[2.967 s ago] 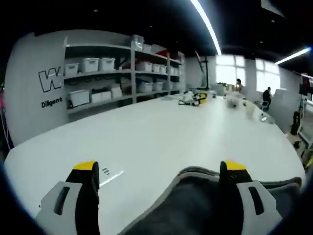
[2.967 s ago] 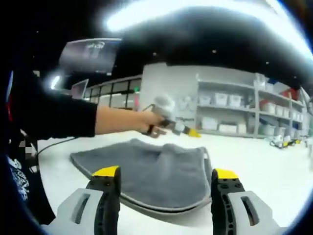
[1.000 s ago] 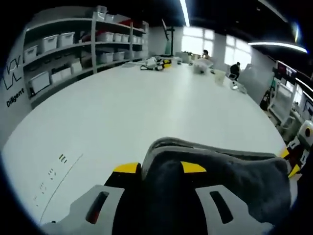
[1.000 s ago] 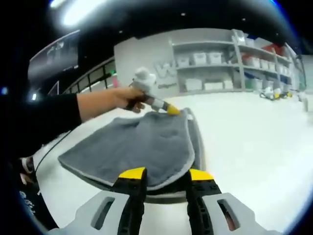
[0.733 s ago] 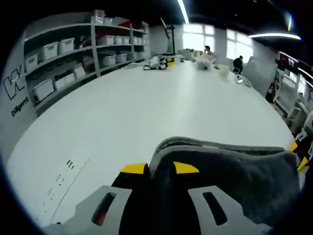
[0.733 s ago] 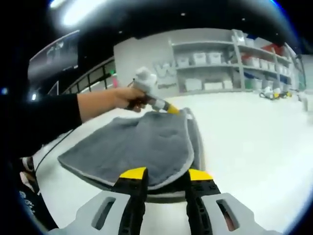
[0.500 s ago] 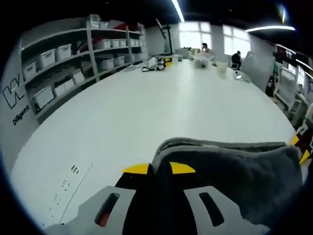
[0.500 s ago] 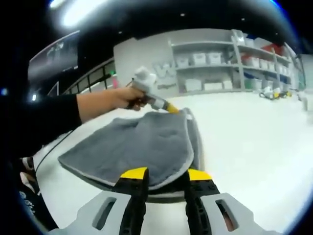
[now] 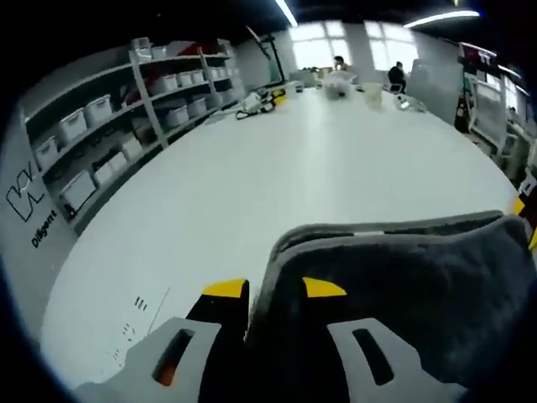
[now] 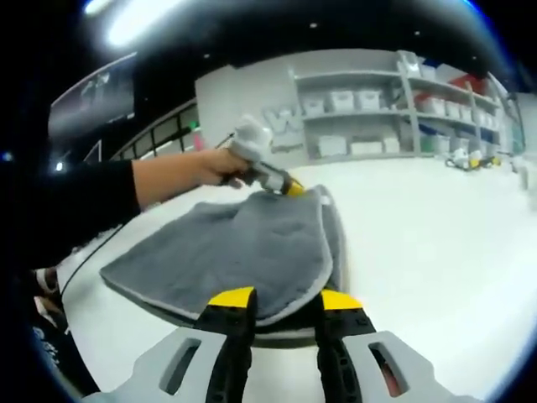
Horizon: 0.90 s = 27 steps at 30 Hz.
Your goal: Open the folded towel by lifting each exposed corner and separating the folded layers until the towel lies flat within the target outline without major curled edges
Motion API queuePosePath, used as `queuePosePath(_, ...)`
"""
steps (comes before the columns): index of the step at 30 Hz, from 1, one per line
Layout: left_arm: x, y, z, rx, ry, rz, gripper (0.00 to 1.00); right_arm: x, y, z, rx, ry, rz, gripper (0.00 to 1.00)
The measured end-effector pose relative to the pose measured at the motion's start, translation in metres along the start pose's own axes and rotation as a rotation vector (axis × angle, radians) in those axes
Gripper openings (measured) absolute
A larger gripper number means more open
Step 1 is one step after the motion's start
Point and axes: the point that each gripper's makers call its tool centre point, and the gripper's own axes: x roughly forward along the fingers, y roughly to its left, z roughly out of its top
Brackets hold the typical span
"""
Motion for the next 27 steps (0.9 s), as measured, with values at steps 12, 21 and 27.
queuePosePath(12,-0.01,0.0,0.004,0.028,-0.005,0.003,0.04,0.001,0.0,0.0,-0.011,0.0,-0.002,0.22)
queuePosePath(21,-0.017,-0.001,0.01,0.05,-0.034,-0.002,0.01,0.002,-0.003,0.001,-0.023,-0.005,-0.021,0.11)
queuePosePath(27,-0.025,0.003,0.017,0.038,-0.068,0.003,0.01,0.001,-0.005,0.005,-0.028,-0.029,-0.029,0.02)
